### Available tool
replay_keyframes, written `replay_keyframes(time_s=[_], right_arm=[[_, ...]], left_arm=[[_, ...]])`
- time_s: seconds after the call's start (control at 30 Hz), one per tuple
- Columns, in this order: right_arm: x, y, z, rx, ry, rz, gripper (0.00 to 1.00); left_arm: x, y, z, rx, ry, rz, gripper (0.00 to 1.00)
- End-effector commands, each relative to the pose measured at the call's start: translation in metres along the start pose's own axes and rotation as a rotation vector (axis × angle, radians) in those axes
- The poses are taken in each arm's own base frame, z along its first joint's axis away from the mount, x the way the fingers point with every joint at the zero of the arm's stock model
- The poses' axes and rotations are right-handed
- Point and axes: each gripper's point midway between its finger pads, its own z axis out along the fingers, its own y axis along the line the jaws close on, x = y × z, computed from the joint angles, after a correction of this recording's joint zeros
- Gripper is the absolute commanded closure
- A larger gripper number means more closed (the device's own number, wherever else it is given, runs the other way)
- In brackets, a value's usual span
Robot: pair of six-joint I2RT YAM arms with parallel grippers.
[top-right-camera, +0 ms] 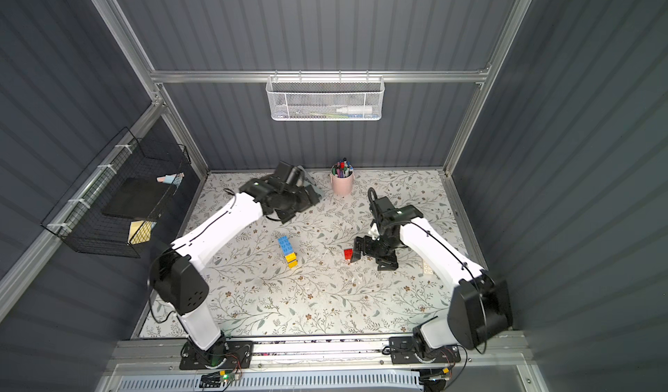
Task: Assemble a spoon with lego
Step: Pick up the lego brick from the center of the board.
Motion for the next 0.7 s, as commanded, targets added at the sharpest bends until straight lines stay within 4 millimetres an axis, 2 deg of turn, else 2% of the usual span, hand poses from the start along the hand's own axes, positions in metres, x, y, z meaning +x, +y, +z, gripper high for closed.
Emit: replay_keyframes(time_s=[0.0, 0.1, 0.27, 0.67], right_arm=[[-0.027, 0.002, 0.009, 0.149, -0.041, -0.087, 0.08], [-0.044, 0.001, 0.026, 0.214, -0.023, -0.128, 0.2], [-0.061, 0.006, 0.049, 0.262, -0.009, -0.186, 0.29], [-0.087, 0.013, 0.08, 0.288, 0.0, -0.26, 0.36]], left_arm=[[-0.005, 0.027, -0.022, -0.062, -0.026, 0.106, 0.01], [-0.01, 0.032, -0.041, -0.058, -0.048, 0.132, 0.01], [-0.004, 0.039, -0.059, -0.036, -0.064, 0.133, 0.01], [0.006, 0.064, -0.059, -0.061, -0.05, 0.105, 0.01]])
